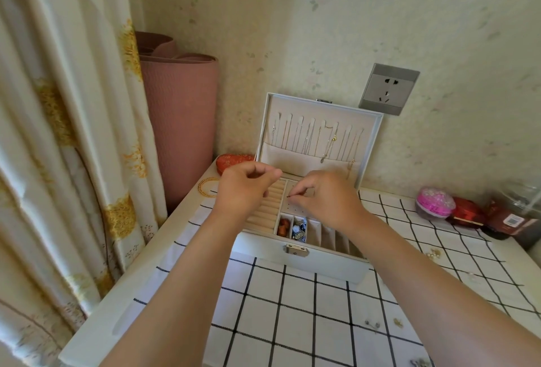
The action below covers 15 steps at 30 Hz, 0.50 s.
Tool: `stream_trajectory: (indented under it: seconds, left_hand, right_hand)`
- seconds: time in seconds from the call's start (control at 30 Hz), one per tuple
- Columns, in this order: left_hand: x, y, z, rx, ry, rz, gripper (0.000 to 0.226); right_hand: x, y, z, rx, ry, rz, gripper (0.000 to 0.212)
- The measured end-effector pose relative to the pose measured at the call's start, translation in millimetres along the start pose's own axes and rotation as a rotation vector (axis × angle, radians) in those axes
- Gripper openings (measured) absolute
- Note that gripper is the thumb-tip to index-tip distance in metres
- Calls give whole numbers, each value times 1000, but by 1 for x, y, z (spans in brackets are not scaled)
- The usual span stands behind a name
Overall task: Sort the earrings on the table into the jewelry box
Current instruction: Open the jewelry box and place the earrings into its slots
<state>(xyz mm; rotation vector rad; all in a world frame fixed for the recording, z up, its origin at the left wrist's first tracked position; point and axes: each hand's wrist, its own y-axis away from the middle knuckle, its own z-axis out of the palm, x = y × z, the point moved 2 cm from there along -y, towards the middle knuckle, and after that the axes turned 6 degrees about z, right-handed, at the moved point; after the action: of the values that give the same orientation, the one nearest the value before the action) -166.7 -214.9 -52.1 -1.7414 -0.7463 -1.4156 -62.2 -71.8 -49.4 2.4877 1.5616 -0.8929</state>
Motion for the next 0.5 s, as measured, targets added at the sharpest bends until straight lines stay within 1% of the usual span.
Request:
stream_trajectory:
  seconds: [0.13, 0.23, 0.33, 0.4, 0.43, 0.5]
  left_hand:
    - [2, 2, 2, -28, 82, -44, 11]
    - [2, 2, 0, -38, 123, -81, 12]
    - [1, 2, -1, -62, 129, -107, 12]
    - [2, 3, -2, -85, 124, -117, 12]
    - [2, 3, -2, -97, 123, -120, 12]
    - [2, 4, -2, -109, 119, -114, 12]
  right_hand:
    - [-4, 3, 4, 43, 107, -125, 6]
    - [-6, 2, 5, 35, 138, -162, 7]
    - [-4, 0, 1, -77, 162, -131, 6]
    - [-3, -2, -4, -147, 125, -73, 9]
    - [-2, -2, -6, -152, 70, -39, 10]
    - [-4, -4, -12, -106, -87, 21, 12]
